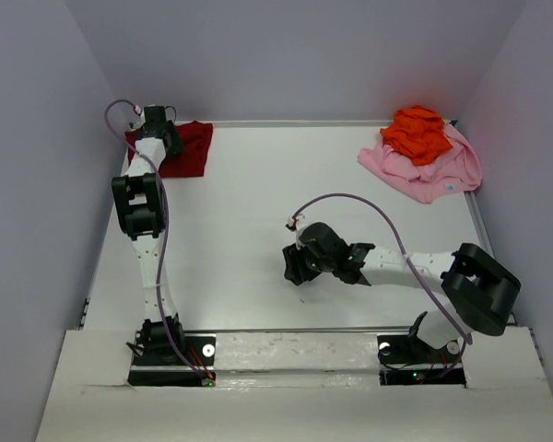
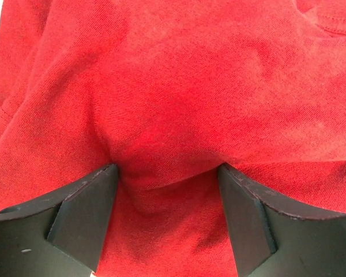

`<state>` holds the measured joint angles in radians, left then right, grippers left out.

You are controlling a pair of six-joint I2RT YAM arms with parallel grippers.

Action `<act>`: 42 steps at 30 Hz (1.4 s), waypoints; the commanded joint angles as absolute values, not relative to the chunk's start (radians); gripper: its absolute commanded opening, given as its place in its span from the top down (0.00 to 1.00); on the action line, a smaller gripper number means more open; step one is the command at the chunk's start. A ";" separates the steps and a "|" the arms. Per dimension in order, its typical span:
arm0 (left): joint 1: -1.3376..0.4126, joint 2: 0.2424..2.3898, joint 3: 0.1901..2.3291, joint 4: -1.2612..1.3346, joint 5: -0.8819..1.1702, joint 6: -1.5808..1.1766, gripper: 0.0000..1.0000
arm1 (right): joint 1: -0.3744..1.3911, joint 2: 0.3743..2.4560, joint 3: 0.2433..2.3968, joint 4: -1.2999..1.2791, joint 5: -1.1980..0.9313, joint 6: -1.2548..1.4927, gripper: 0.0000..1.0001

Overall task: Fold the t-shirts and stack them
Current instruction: Place the square-folded T-shirt at the corner of the board, then reset both arms

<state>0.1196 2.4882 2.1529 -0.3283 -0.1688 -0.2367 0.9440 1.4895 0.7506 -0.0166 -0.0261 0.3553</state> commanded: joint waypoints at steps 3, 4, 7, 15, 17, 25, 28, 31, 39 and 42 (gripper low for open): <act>0.124 2.438 2.198 -0.365 -0.127 -0.242 0.17 | 0.954 1.511 0.744 0.034 -0.031 0.362 0.44; 0.123 2.401 2.194 -0.354 -0.127 -0.251 0.17 | 0.954 1.522 0.742 0.041 -0.032 0.362 0.44; 0.118 2.274 2.093 -0.252 -0.106 -0.285 0.17 | 0.954 1.539 0.749 0.044 -0.038 0.362 0.44; 0.046 2.074 2.103 -0.282 -0.129 -0.313 0.16 | 0.954 1.537 0.746 0.045 -0.006 0.359 0.44; 0.005 1.987 2.053 -0.278 -0.146 -0.305 0.16 | 0.954 1.520 0.749 0.043 0.021 0.364 0.44; -0.179 1.726 1.906 -0.318 -0.133 -0.256 0.16 | 0.954 1.451 0.745 0.034 0.074 0.387 0.43; -0.262 1.602 1.728 -0.279 -0.160 -0.244 0.16 | 0.954 1.444 0.758 0.014 0.103 0.403 0.42; -0.317 1.517 1.585 -0.243 -0.160 -0.258 0.16 | 0.954 1.433 0.759 0.005 0.152 0.423 0.42; -0.598 1.307 1.073 -0.054 -0.311 -0.426 0.16 | 0.954 1.359 0.761 -0.043 0.291 0.442 0.36; -0.696 1.315 0.956 0.021 -0.392 -0.469 0.16 | 0.954 1.304 0.761 -0.063 0.383 0.451 0.34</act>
